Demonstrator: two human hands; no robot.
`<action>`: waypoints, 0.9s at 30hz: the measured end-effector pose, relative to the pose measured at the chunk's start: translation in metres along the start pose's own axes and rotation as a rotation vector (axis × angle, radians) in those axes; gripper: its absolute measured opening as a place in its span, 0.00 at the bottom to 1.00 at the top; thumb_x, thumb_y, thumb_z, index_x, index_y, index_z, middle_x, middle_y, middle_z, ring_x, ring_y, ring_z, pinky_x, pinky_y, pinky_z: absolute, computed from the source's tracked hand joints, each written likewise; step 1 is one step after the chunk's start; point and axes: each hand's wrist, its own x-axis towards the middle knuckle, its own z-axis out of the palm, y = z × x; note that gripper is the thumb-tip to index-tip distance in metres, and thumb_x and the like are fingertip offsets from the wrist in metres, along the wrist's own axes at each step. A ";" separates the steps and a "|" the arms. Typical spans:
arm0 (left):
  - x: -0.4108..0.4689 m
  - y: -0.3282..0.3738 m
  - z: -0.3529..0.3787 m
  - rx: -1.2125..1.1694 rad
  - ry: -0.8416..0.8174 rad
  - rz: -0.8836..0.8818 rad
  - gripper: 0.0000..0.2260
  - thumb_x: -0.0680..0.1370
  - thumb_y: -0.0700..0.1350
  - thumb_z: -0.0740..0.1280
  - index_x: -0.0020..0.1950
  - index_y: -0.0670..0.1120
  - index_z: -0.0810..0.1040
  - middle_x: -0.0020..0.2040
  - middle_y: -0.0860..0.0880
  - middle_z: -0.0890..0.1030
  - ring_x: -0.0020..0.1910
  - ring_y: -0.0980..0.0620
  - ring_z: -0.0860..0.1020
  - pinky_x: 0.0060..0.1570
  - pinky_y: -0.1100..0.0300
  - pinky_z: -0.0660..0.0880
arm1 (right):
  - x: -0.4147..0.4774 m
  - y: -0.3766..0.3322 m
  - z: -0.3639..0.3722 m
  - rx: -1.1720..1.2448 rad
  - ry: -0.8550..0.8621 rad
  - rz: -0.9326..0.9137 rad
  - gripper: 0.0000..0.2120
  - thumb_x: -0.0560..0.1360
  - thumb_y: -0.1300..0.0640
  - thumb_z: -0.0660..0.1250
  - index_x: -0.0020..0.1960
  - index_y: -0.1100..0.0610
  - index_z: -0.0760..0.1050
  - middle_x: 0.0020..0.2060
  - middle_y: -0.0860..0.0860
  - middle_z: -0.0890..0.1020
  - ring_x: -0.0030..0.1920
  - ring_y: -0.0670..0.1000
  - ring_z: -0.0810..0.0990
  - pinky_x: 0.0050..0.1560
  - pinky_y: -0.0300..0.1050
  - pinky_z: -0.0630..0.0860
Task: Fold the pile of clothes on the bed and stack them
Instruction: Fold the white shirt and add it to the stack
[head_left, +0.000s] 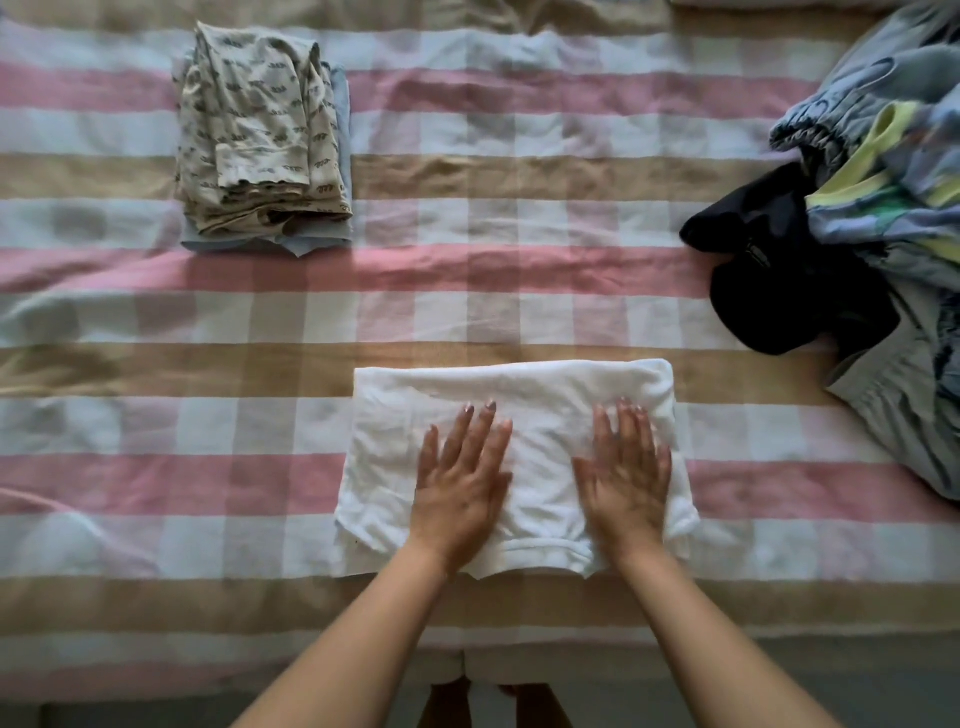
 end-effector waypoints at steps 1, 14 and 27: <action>-0.010 -0.003 0.007 0.051 -0.050 -0.003 0.25 0.80 0.57 0.42 0.76 0.53 0.43 0.77 0.53 0.43 0.75 0.54 0.39 0.71 0.50 0.42 | -0.007 0.006 0.002 -0.015 -0.022 0.065 0.32 0.75 0.40 0.42 0.74 0.55 0.58 0.74 0.56 0.59 0.74 0.55 0.56 0.70 0.55 0.51; 0.062 0.123 -0.008 -0.299 -0.088 -0.042 0.14 0.76 0.45 0.63 0.60 0.42 0.74 0.53 0.42 0.76 0.51 0.42 0.75 0.43 0.51 0.73 | -0.050 0.040 -0.028 0.481 0.205 0.818 0.14 0.71 0.57 0.71 0.54 0.61 0.77 0.49 0.60 0.80 0.53 0.62 0.74 0.53 0.52 0.68; 0.126 0.173 0.025 -0.365 -0.167 -0.297 0.10 0.72 0.43 0.65 0.50 0.42 0.67 0.50 0.42 0.76 0.49 0.40 0.75 0.43 0.52 0.69 | -0.051 0.032 -0.034 1.021 0.249 0.891 0.06 0.72 0.60 0.70 0.39 0.59 0.74 0.33 0.50 0.79 0.35 0.47 0.74 0.38 0.40 0.71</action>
